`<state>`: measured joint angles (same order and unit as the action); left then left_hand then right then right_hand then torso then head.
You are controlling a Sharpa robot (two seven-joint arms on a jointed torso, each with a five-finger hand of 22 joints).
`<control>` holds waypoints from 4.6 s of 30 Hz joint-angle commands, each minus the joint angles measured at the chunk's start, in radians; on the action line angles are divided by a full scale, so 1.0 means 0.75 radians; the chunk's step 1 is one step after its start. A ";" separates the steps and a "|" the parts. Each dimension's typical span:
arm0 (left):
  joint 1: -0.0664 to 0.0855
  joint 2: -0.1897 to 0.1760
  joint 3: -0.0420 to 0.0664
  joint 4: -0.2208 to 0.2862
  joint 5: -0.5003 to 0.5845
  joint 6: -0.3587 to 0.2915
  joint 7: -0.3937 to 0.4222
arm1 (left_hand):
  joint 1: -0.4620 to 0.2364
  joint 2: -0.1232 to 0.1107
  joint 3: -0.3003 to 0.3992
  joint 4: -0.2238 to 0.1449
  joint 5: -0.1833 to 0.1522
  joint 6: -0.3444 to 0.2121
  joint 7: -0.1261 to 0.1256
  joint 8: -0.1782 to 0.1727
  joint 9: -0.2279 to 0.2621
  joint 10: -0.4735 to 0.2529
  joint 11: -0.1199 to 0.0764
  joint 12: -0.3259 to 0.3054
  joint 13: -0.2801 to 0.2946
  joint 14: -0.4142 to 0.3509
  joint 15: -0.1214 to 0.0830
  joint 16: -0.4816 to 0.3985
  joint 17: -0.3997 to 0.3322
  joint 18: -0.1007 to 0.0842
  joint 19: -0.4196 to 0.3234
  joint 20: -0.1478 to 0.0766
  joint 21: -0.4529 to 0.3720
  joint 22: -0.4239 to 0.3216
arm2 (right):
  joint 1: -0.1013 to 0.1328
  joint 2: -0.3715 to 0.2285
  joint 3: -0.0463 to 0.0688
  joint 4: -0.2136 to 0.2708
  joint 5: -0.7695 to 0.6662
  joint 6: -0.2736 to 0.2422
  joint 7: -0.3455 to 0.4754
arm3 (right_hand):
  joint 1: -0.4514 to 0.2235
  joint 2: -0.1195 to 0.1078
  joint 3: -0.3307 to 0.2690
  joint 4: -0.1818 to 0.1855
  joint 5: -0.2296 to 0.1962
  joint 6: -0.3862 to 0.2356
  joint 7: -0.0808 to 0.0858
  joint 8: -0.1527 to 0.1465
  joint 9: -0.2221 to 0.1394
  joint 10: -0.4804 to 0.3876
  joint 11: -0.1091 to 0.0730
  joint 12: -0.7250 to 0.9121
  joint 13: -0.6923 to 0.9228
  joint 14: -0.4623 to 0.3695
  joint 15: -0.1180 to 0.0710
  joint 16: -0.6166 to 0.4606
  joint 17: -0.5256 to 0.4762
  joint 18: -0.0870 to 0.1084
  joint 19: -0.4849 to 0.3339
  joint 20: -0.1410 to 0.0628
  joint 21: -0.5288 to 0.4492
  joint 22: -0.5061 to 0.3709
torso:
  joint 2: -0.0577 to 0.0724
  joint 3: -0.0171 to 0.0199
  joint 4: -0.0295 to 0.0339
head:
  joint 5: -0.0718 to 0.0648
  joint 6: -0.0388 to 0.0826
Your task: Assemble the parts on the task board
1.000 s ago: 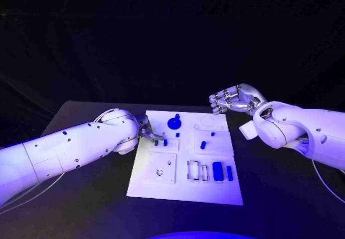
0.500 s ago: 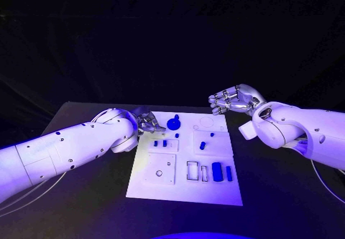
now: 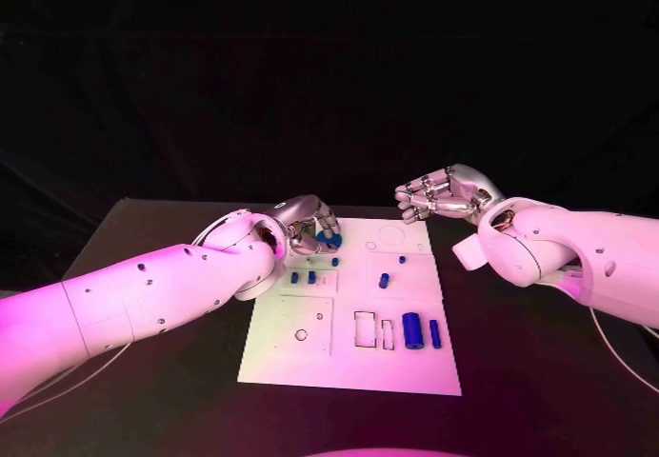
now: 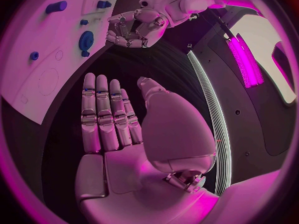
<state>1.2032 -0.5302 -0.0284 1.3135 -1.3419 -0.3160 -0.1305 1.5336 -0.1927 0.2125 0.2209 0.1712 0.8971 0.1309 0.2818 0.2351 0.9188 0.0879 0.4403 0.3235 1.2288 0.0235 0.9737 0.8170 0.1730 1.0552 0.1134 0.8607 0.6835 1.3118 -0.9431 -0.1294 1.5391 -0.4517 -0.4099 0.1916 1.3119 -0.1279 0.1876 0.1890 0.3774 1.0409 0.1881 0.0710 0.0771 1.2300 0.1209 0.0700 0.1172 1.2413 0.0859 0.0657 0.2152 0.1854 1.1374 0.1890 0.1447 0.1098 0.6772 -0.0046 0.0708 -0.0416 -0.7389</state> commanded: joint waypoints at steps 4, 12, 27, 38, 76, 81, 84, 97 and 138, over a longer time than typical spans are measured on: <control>-0.003 0.043 -0.002 -0.040 -0.278 0.148 0.017 | -0.002 -0.009 -0.021 -0.008 0.005 0.046 -0.009 -0.051 -0.040 0.026 0.010 -0.066 -0.085 0.102 0.002 0.224 0.153 -0.034 0.156 0.003 0.234 0.262 | -0.001 0.003 0.000 0.004 -0.004 0.022 0.011 | -0.008 0.000 -0.008 -0.003 0.008 -0.005 0.002 -0.004 -0.001 -0.001 0.004 0.000 -0.002 -0.010 -0.003 -0.003 -0.002 -0.006 -0.010 0.003 0.007 0.002 | 0.002 0.0003 -0.0018 | -0.001 -0.003; -0.006 0.093 -0.003 -0.093 -0.358 0.270 -0.033 | -0.009 -0.001 -0.052 -0.016 0.004 0.082 -0.010 -0.090 -0.065 0.038 0.012 -0.121 -0.141 0.175 -0.001 0.359 0.251 -0.066 0.254 0.001 0.398 0.450 | -0.001 0.005 0.000 0.007 -0.004 0.019 0.012 | -0.008 0.000 -0.008 -0.003 0.008 -0.005 0.002 -0.004 -0.001 -0.001 0.004 0.000 -0.002 -0.010 -0.003 -0.003 -0.002 -0.006 -0.010 0.003 0.007 0.002 | 0.001 0.0005 -0.0015 | -0.006 -0.008; -0.025 0.149 -0.004 -0.174 -0.375 0.281 -0.015 | 0.027 0.035 -0.025 -0.035 0.008 0.131 -0.010 -0.119 -0.080 0.112 0.006 -0.156 -0.181 0.217 -0.008 0.431 0.300 -0.085 0.306 -0.001 0.490 0.557 | -0.001 0.007 0.000 0.012 -0.005 0.016 0.011 | -0.005 0.002 -0.008 -0.006 0.009 -0.005 0.002 -0.004 -0.001 -0.002 0.004 0.000 -0.002 -0.011 -0.003 -0.003 -0.003 -0.006 -0.011 0.004 0.007 0.002 | 0.000 0.0009 -0.0003 | -0.017 -0.014; -0.034 0.169 -0.003 -0.220 -0.368 0.264 0.005 | 0.048 0.052 0.053 -0.041 0.009 0.187 -0.009 -0.135 -0.087 0.193 -0.011 -0.202 -0.214 0.233 -0.022 0.457 0.309 -0.093 0.327 -0.014 0.534 0.608 | -0.001 0.011 0.000 0.009 -0.005 0.019 0.012 | -0.005 0.002 -0.008 -0.006 0.009 -0.005 0.002 -0.004 -0.001 -0.002 0.004 0.000 -0.002 -0.011 -0.003 -0.003 -0.003 -0.006 -0.011 0.004 0.007 0.002 | -0.001 0.0012 0.0007 | -0.019 -0.018; -0.046 0.218 -0.003 -0.290 -0.334 0.319 0.015 | 0.036 0.051 0.210 -0.079 0.007 0.266 -0.007 -0.188 -0.101 0.323 -0.026 -0.315 -0.256 0.256 -0.035 0.495 0.317 -0.108 0.361 -0.025 0.601 0.692 | -0.001 0.016 0.000 0.010 -0.005 0.025 0.013 | -0.005 0.004 -0.008 -0.007 0.011 -0.005 0.002 -0.003 -0.001 -0.002 0.004 0.001 -0.002 -0.011 -0.003 -0.003 -0.004 -0.006 -0.012 0.004 0.008 0.002 | -0.002 0.0014 0.0003 | -0.027 -0.015; -0.047 0.221 -0.002 -0.296 -0.334 0.317 0.017 | 0.048 0.064 0.249 -0.111 0.007 0.298 -0.009 -0.187 -0.098 0.364 -0.034 -0.325 -0.254 0.262 -0.043 0.504 0.326 -0.113 0.374 -0.031 0.619 0.715 | -0.001 0.016 0.000 0.009 -0.005 0.024 0.013 | -0.005 0.004 -0.008 -0.007 0.011 -0.005 0.002 -0.003 -0.001 -0.002 0.004 0.001 -0.002 -0.011 -0.003 -0.003 -0.004 -0.006 -0.012 0.004 0.008 0.002 | -0.002 0.0020 0.0017 | -0.030 -0.015; -0.048 0.221 -0.002 -0.298 -0.332 0.306 0.017 | 0.051 0.066 0.267 -0.127 0.008 0.309 -0.008 -0.189 -0.097 0.378 -0.035 -0.330 -0.253 0.264 -0.044 0.507 0.327 -0.115 0.378 -0.034 0.626 0.724 | -0.001 0.016 0.000 0.009 -0.005 0.024 0.014 | -0.005 0.004 -0.008 -0.007 0.011 -0.005 0.002 -0.003 -0.001 -0.002 0.004 0.001 -0.002 -0.011 -0.003 -0.003 -0.004 -0.006 -0.012 0.004 0.008 0.002 | -0.002 0.0020 0.0013 | -0.029 -0.013; -0.049 0.188 0.011 -0.255 -0.276 0.217 0.034 | 0.010 0.046 0.290 -0.148 0.004 0.322 -0.002 -0.205 -0.099 0.395 -0.031 -0.359 -0.254 0.265 -0.042 0.509 0.319 -0.116 0.380 -0.034 0.634 0.733 | -0.001 0.017 0.000 0.004 -0.005 0.024 0.014 | -0.005 0.004 -0.008 -0.007 0.011 -0.005 0.002 -0.003 -0.001 -0.002 0.004 0.001 -0.002 -0.011 -0.003 -0.003 -0.004 -0.006 -0.012 0.004 0.008 0.002 | -0.004 0.0005 0.0056 | -0.033 -0.006; -0.044 -0.013 0.063 -0.135 -0.172 0.287 -0.011 | -0.023 0.034 0.287 -0.150 0.003 0.332 -0.006 -0.212 -0.100 0.406 -0.034 -0.374 -0.251 0.265 -0.043 0.508 0.310 -0.117 0.382 -0.034 0.638 0.738 | -0.007 0.014 0.000 -0.006 -0.007 0.027 0.011 | -0.005 0.004 -0.008 -0.007 0.011 -0.005 0.002 -0.003 -0.001 -0.002 0.004 0.001 -0.002 -0.011 -0.003 -0.003 -0.004 -0.006 -0.012 0.004 0.008 0.002 | -0.005 0.0022 0.0074 | -0.021 -0.021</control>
<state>1.1709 -0.5432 0.0189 1.2137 -1.4754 -0.1224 -0.1381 1.5271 -0.1646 0.4236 0.1089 0.1700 1.1401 0.1271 0.1255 0.1596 1.2186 0.0623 0.1648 0.1347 1.4210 -0.0071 1.3517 1.0490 0.0932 1.3349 0.0875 1.3361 1.2365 1.3076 -0.9333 -0.1297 1.5336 -0.4521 -0.4058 0.1915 1.3121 -0.1280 0.1850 0.1863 0.3828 1.0410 0.1879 0.0710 0.0775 1.2301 0.1208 0.0700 0.1170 1.2413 0.0858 0.0657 0.2137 0.1853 1.1339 0.1926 0.1448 0.1098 0.6734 -0.0034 0.0768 -0.0564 -0.7534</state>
